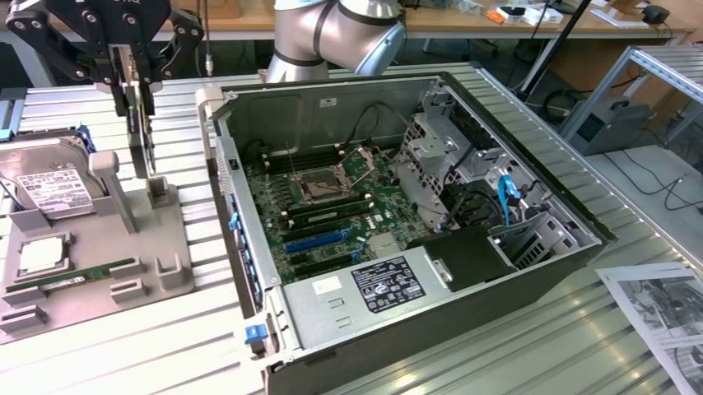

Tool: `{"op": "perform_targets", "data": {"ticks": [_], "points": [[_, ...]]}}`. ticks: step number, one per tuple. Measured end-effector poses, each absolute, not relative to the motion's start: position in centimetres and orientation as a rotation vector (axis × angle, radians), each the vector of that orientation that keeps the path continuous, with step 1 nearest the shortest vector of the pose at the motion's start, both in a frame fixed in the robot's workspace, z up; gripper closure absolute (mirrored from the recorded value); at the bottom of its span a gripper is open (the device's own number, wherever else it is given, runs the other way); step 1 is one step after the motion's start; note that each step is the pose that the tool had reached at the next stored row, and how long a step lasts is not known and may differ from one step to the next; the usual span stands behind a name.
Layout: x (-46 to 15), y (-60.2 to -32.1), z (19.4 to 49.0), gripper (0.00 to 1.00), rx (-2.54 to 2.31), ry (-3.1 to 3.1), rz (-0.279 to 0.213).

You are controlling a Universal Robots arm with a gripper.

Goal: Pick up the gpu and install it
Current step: 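Pick up the gpu and move the gpu toward the slot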

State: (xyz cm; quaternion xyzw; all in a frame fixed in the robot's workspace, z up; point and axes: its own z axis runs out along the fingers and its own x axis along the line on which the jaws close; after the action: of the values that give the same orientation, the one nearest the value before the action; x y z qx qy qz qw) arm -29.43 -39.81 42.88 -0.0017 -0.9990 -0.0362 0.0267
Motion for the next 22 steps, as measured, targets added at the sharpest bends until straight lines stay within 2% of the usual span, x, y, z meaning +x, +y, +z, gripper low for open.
{"op": "perform_targets", "data": {"ticks": [12,22], "points": [[-29.4,-39.8,45.4,0.73,-0.005,-3.086,-0.112],[-29.4,-39.8,45.5,0.73,-0.005,-3.086,-0.112]]}}
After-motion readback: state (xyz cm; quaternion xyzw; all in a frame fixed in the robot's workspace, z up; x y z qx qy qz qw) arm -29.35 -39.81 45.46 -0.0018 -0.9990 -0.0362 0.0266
